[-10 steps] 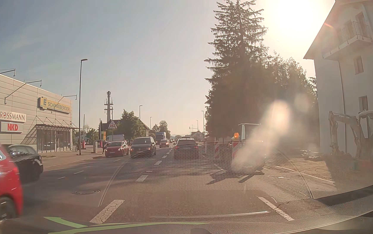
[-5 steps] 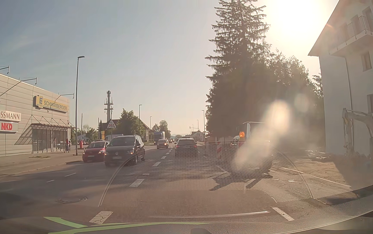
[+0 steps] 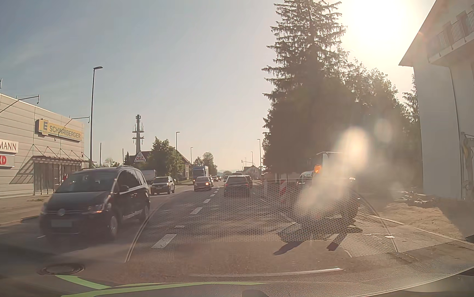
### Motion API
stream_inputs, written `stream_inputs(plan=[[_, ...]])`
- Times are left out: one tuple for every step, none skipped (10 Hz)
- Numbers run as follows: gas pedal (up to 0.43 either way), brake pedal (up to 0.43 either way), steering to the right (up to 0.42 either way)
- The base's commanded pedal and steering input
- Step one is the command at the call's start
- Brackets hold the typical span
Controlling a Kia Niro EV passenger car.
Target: Follow the waypoints while adhering to traffic rules and regulations
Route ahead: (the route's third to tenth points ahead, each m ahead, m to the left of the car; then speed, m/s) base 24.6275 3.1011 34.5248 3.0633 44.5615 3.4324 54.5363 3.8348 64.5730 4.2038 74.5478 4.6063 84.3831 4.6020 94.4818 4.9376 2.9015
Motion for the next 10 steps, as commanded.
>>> stream_inputs(plan=[[0.118, 0.0, -0.006], [0.118, 0.0, -0.007], [0.118, 0.0, -0.006], [0.13, 0.0, -0.007], [0.13, 0.0, -0.006], [0.13, 0.0, -0.006], [0.13, 0.0, -0.006], [0.13, 0.0, -0.007], [0.13, 0.0, -0.007], [0.13, 0.0, -0.006]])
